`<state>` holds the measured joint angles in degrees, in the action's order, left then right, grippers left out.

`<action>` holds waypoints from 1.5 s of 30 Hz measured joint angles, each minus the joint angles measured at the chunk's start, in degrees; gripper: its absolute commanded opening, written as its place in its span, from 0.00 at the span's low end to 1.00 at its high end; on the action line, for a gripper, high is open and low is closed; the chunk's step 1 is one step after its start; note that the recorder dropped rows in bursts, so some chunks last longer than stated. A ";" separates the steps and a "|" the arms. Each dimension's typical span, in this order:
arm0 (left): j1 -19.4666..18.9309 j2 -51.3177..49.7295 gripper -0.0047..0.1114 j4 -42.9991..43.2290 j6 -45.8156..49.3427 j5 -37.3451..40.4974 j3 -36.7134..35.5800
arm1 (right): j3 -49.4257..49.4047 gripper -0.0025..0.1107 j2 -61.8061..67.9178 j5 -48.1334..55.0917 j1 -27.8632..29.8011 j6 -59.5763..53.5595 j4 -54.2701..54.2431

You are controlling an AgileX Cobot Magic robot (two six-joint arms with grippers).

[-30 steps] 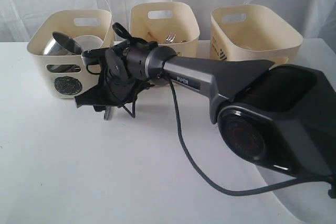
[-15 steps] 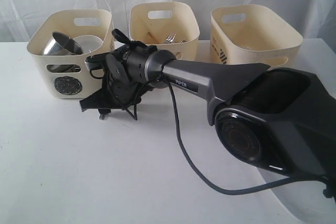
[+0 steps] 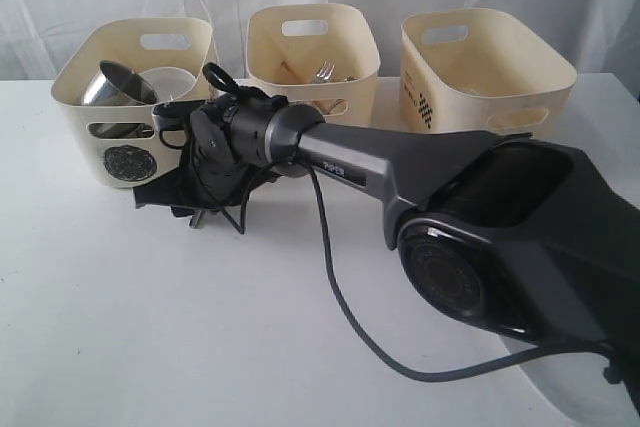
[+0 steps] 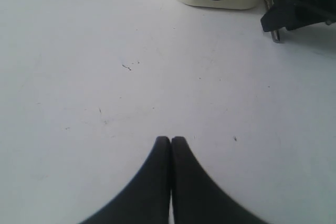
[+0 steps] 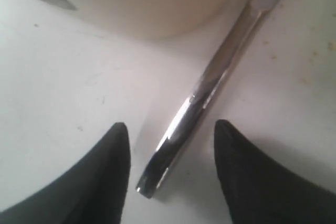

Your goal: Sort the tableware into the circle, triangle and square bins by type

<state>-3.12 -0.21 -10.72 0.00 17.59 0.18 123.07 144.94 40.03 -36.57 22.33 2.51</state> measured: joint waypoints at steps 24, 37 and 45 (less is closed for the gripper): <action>0.00 0.00 0.04 0.00 0.00 0.00 0.00 | 0.73 0.02 -0.45 11.31 -0.11 -3.20 7.94; 0.00 0.00 0.04 0.00 0.00 0.00 0.00 | 1.23 0.02 -0.22 13.04 -0.11 -2.50 8.05; 0.00 0.00 0.04 0.00 0.00 0.00 0.00 | 0.57 0.02 -2.39 24.16 -0.11 -5.60 8.49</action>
<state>-3.12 -0.21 -10.72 0.00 17.59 0.18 123.64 142.55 64.19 -36.67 16.72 11.00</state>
